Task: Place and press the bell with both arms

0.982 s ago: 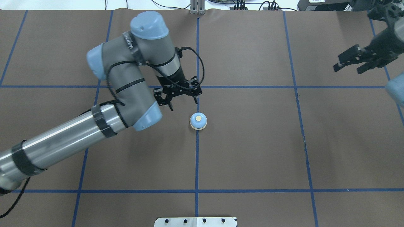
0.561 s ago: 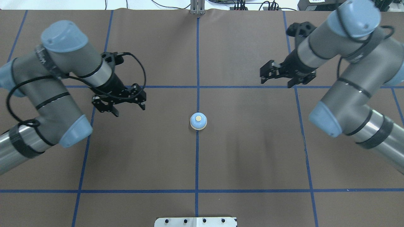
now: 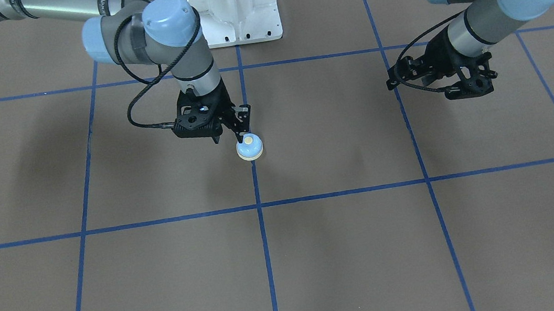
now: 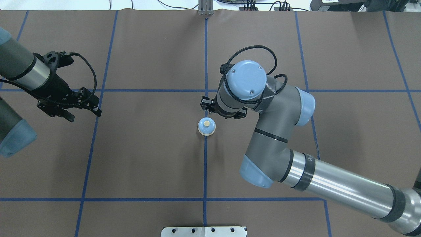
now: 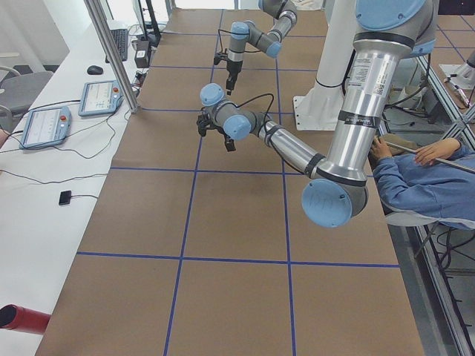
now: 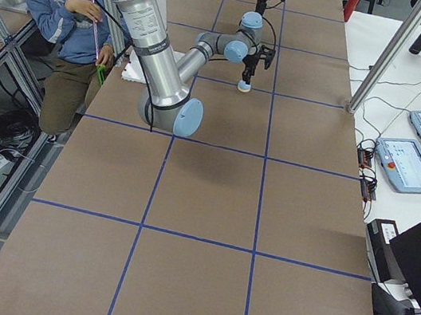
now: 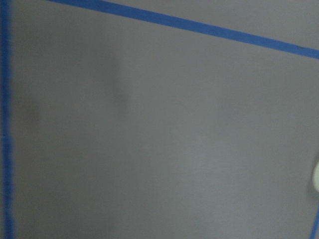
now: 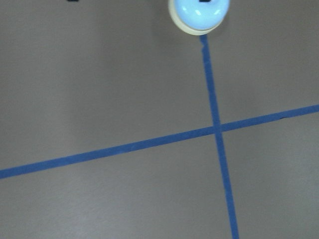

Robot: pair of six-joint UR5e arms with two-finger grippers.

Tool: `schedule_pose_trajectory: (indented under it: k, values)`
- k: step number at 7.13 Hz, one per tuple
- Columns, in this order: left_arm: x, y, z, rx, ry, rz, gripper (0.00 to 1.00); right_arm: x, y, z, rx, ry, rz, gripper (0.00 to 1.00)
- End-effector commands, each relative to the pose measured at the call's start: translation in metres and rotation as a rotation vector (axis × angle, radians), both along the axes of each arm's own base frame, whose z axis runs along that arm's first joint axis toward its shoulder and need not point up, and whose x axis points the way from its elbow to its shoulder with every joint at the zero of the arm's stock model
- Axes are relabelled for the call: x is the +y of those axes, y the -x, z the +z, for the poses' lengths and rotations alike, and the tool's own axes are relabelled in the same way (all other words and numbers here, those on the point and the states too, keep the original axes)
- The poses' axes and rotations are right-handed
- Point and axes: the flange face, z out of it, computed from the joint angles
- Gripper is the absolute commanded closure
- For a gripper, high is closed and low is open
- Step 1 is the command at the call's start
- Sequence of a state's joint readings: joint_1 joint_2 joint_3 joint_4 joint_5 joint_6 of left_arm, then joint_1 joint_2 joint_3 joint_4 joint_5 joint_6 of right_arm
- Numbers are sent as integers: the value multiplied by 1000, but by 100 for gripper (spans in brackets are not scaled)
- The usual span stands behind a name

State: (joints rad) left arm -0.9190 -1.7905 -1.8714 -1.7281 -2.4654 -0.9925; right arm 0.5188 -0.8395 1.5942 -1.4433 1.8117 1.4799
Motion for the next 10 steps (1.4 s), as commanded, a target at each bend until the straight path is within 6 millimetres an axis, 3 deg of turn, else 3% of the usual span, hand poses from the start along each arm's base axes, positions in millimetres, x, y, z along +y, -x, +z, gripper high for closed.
schedule_pose_trajectory:
  k: [1,4,7,10]
  values:
    - [4,6,0,0,9,-6,1,5,19,1,16,16,-5,100]
    - [4,5,2,-8,9,-12,1,15,27,-1,15,11,-29,100]
    - [4,6,1,-7,10,-14,0,12,34,1,24,19,-26,100]
    - [4,6,2,-8,9,-15,1,9,60,13,4,5,-35,100]
